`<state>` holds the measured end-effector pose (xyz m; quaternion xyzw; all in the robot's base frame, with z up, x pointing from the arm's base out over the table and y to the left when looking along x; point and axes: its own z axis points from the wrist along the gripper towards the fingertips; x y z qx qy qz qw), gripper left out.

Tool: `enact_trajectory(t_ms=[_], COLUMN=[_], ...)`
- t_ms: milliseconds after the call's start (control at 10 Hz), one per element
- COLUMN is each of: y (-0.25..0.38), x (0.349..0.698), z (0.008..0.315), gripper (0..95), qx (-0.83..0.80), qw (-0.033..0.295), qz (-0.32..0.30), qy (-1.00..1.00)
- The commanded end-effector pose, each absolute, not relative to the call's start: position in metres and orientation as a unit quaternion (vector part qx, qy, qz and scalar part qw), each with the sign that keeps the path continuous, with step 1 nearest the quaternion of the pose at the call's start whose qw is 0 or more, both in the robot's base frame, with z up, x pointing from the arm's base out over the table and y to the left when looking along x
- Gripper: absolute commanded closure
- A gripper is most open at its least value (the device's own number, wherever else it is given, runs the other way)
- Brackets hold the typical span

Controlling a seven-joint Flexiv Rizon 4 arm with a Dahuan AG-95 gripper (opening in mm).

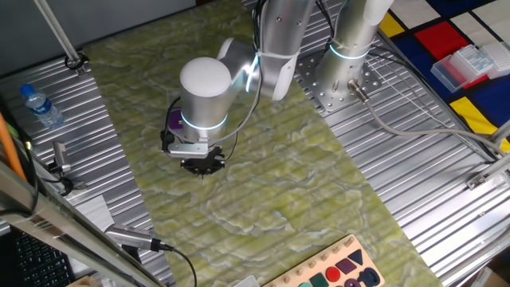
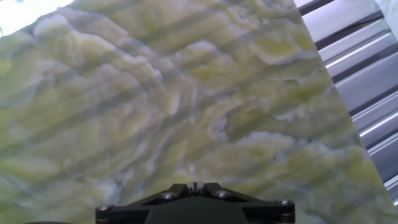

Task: Insert a small pipette tip into the holder for small pipette tips

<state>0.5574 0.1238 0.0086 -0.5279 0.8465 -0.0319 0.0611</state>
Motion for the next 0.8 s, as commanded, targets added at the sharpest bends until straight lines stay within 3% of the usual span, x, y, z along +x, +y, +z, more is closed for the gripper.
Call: enact_trajectory(t_ms=[100, 800], y=[0.124, 0.139], x=[0.557, 0.568], z=[0.009, 0.011], gripper=[95.0, 95.0], qx=[-0.528, -0.515], qw=[0.062, 0.065], qz=[-0.032, -0.028], qy=[0.846, 0.854])
